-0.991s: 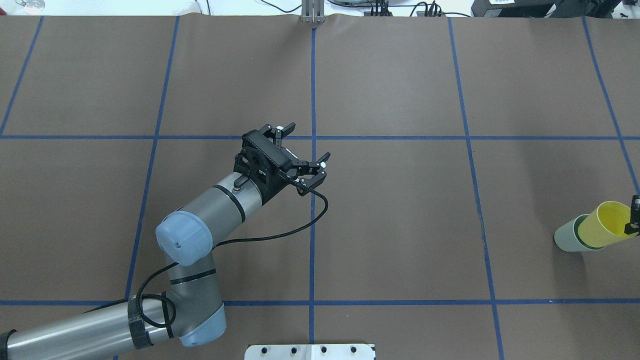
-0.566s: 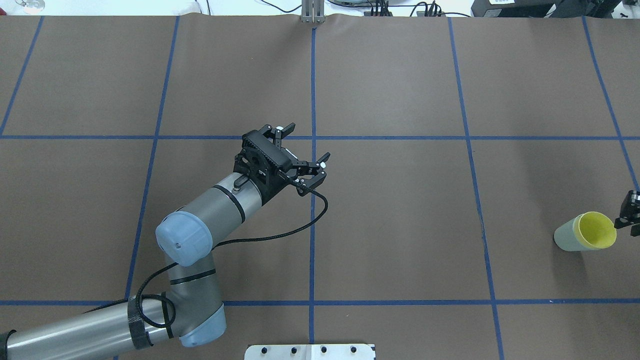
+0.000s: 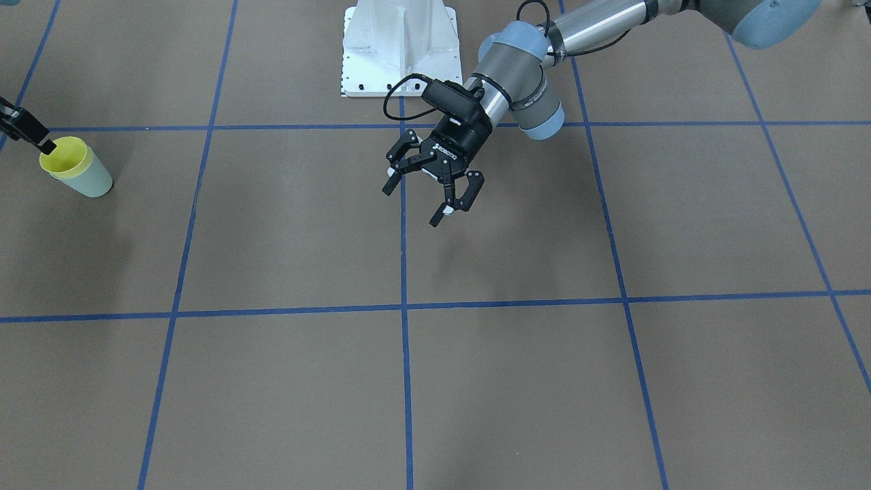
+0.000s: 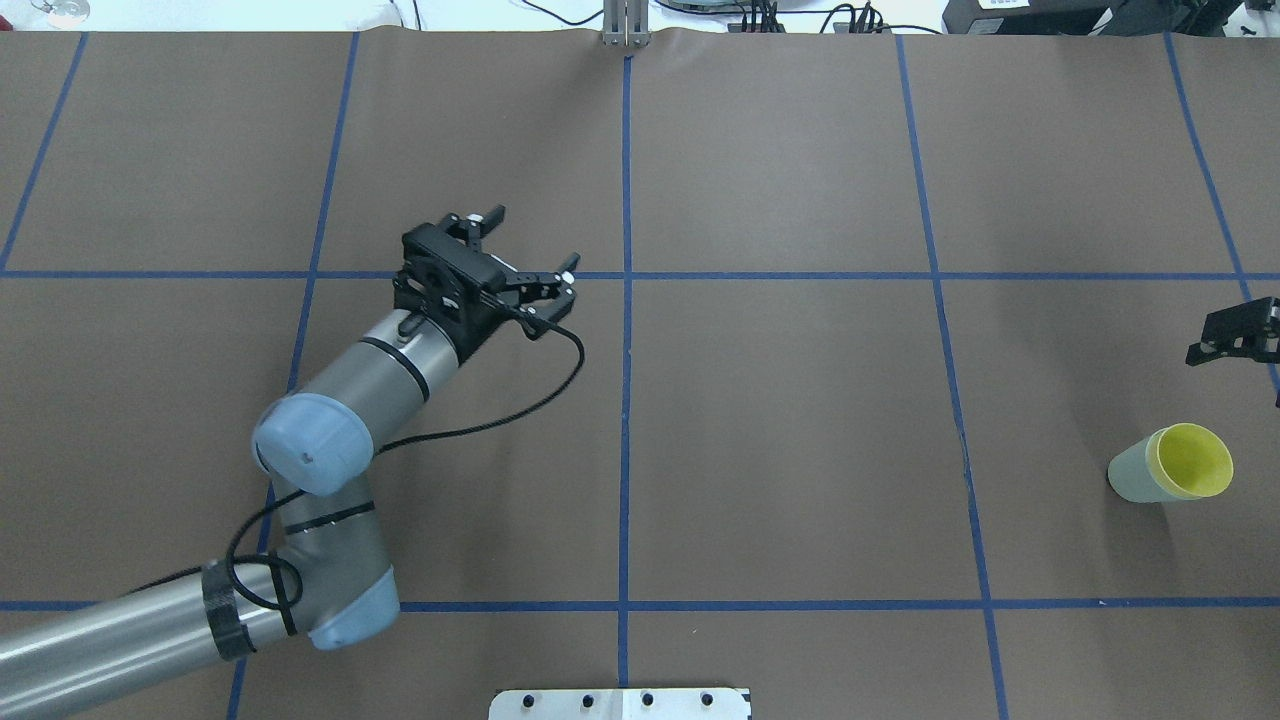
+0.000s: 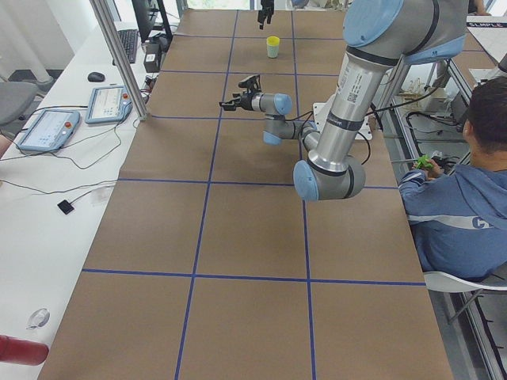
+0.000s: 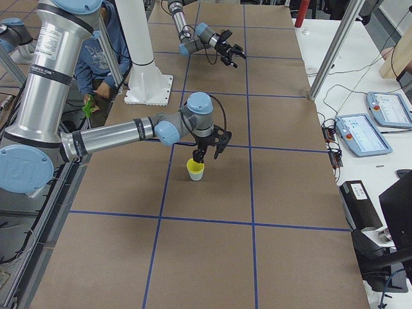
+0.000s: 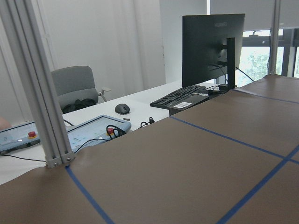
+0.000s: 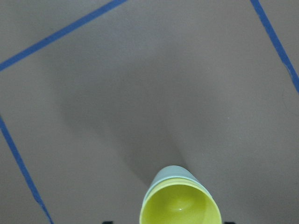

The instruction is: Transfer and stack yellow cup on green cup

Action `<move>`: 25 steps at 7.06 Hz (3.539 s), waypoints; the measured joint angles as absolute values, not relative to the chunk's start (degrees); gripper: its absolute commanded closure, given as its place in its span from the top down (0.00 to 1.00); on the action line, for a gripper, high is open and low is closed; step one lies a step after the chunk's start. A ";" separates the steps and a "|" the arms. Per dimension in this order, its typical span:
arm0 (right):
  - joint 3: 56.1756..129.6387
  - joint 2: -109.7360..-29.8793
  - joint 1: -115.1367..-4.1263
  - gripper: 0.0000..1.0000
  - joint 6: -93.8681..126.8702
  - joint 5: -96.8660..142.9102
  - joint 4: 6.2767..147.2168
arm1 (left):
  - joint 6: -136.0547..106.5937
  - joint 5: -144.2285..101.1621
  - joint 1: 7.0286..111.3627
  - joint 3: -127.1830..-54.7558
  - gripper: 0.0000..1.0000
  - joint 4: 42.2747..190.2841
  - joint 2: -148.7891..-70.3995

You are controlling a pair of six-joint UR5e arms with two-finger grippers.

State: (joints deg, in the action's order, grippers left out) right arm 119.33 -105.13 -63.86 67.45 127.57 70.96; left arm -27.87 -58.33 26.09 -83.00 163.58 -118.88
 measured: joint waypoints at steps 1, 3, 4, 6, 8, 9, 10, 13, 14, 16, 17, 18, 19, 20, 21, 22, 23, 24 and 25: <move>118.15 -102.53 -65.65 1.00 66.16 127.38 70.98 | -30.23 -61.33 32.10 -82.18 0.99 159.07 -116.68; 115.24 -98.46 -67.86 1.00 60.44 127.36 71.25 | -31.76 -75.52 45.99 -81.40 0.99 142.29 -114.02; 112.95 -96.65 -69.22 1.00 55.94 127.57 71.39 | -31.73 -82.08 50.93 -80.93 0.99 134.04 -112.65; 106.49 -92.54 -72.90 1.00 47.58 127.95 71.60 | -29.01 -98.21 60.82 -76.77 0.99 123.34 -111.30; 101.43 -89.73 -76.65 1.00 36.75 128.19 75.09 | -19.23 -120.31 72.67 -71.92 0.99 116.15 -111.19; 100.45 -88.45 -78.63 1.00 30.74 128.28 79.98 | -14.56 -129.05 78.20 -71.42 1.00 111.57 -111.24; 100.09 -87.59 -80.50 1.00 25.11 128.46 85.02 | -11.76 -135.13 83.31 -71.92 1.00 107.56 -111.12; 97.81 -86.90 -87.30 1.00 12.81 130.29 93.21 | -2.12 -140.53 95.87 -79.98 1.00 100.21 -103.59; 96.57 -86.94 -89.20 1.00 9.65 130.71 93.97 | -0.98 -137.80 96.78 -84.68 1.00 98.16 -99.67; 95.38 -86.77 -91.20 1.00 6.07 131.31 94.45 | -0.79 -133.94 94.52 -89.51 1.00 94.44 -94.71; 94.98 -86.93 -91.47 1.00 5.51 131.47 94.08 | -1.00 -134.76 93.79 -90.18 1.00 93.31 -93.90; 95.04 -87.78 -91.57 1.00 5.19 131.42 93.46 | -1.05 -136.31 93.46 -90.91 1.00 92.64 -92.82; 94.94 -88.75 -91.56 1.00 4.99 131.45 93.14 | -0.96 -137.30 93.13 -91.35 1.00 93.21 -91.16; 94.66 -89.16 -91.53 1.00 5.18 131.57 93.04 | -0.86 -137.46 92.91 -91.62 1.00 94.73 -89.75; 94.26 -89.09 -91.52 1.00 5.70 131.66 93.06 | -0.72 -137.49 92.90 -91.37 1.00 95.84 -88.65; 93.81 -88.67 -91.50 1.00 5.99 131.88 93.12 | -0.68 -137.57 92.93 -91.20 1.00 96.18 -88.07; 93.28 -88.12 -91.47 1.00 5.90 132.21 93.11 | -0.92 -137.63 92.97 -91.98 1.00 95.61 -87.86; 92.70 -88.07 -91.44 1.00 5.65 133.08 93.03 | -1.06 -137.68 92.97 -92.85 1.00 94.54 -87.80; 92.33 -88.23 -91.42 1.00 5.52 134.57 92.97 | -1.11 -137.69 92.95 -93.27 1.00 93.87 -87.91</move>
State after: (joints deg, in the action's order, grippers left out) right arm 92.33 -88.23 -91.42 5.52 134.57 92.97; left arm -1.11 -137.69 92.95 -93.27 93.87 -87.91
